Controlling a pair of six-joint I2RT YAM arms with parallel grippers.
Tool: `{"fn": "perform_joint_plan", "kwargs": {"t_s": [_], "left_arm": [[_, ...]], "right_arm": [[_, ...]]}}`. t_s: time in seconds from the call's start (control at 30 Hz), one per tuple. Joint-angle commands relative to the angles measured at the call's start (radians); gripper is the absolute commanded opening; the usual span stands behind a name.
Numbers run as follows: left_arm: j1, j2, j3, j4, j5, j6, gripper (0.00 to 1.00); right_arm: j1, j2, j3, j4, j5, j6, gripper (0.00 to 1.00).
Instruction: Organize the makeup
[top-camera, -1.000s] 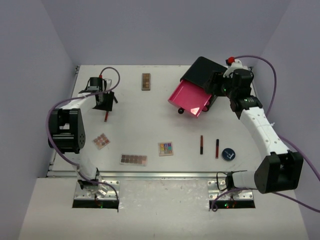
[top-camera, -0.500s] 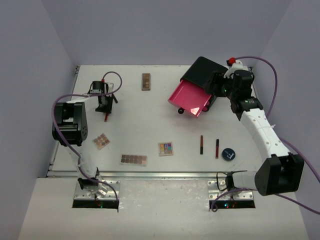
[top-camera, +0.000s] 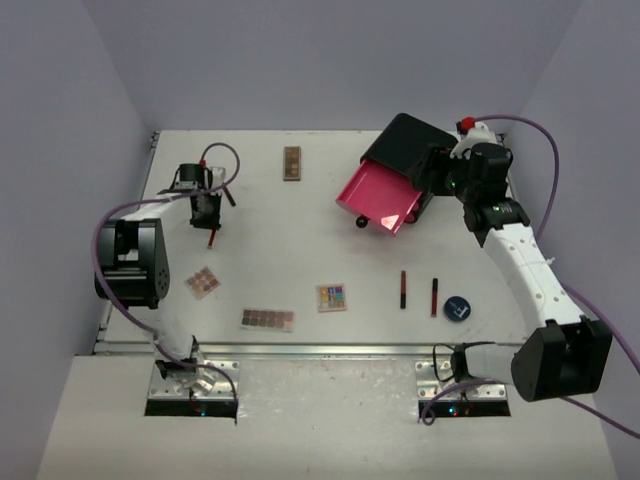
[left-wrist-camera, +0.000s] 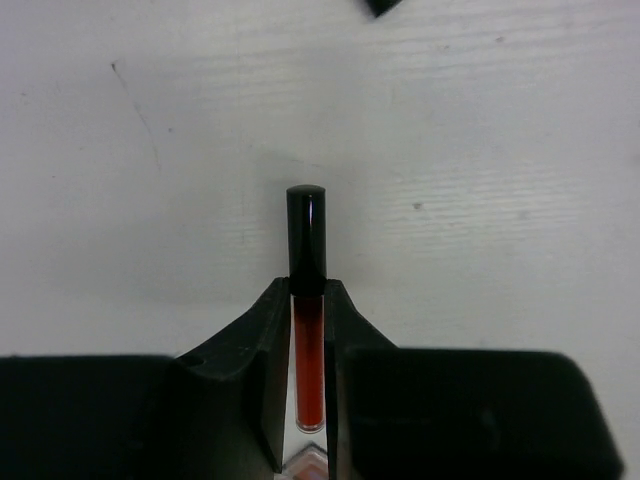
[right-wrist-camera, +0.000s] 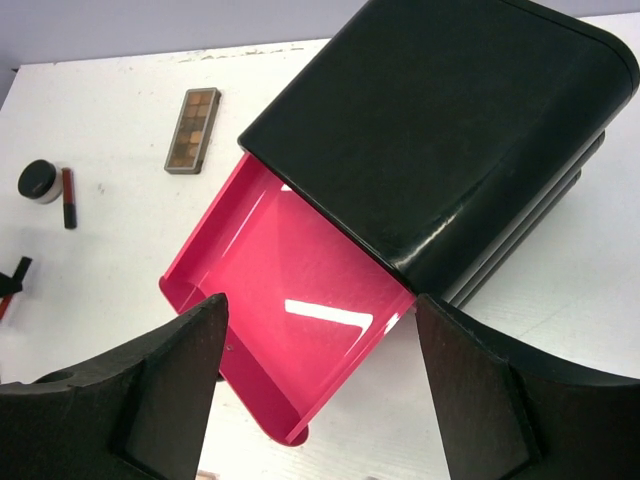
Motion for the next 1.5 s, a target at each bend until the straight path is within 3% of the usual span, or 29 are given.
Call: {"fn": "perform_joint_plan", "kwargs": {"t_s": [0.0, 0.1, 0.27, 0.53, 0.8, 1.27, 1.3, 1.37, 1.47], "left_arm": [[-0.072, -0.203, 0.162, -0.024, 0.122, -0.066, 0.00], [-0.243, -0.215, 0.291, -0.055, 0.094, -0.067, 0.00], [-0.482, -0.069, 0.571, -0.125, 0.144, -0.141, 0.00], [-0.722, 0.167, 0.794, -0.007, 0.070, -0.164, 0.00], [-0.756, 0.274, 0.797, 0.124, 0.028, -0.214, 0.00], [-0.761, 0.379, 0.813, 0.161, -0.060, -0.179, 0.01], [-0.761, 0.376, 0.808, 0.162, -0.060, -0.179, 0.04], [-0.761, 0.363, 0.800, 0.162, -0.058, -0.179, 0.26], [-0.760, 0.345, 0.801, 0.160, -0.060, -0.149, 0.45]], "right_arm": [[0.005, -0.020, -0.009, 0.057, -0.024, 0.013, 0.77], [0.005, -0.014, -0.013, 0.074, -0.040, 0.026, 0.79], [0.001, -0.020, -0.004, 0.077, -0.057, 0.059, 0.81], [0.000, -0.088, -0.040, 0.075, 0.029, 0.063, 0.83], [-0.007, -0.172, -0.083, 0.065, 0.097, 0.031, 0.84], [-0.008, -0.187, -0.090, 0.062, 0.067, -0.007, 0.85], [-0.007, -0.187, -0.089, 0.062, 0.068, -0.007, 0.85], [-0.007, -0.183, -0.087, 0.061, 0.066, -0.007, 0.85], [-0.007, -0.174, -0.078, 0.058, 0.056, -0.008, 0.85]]}}
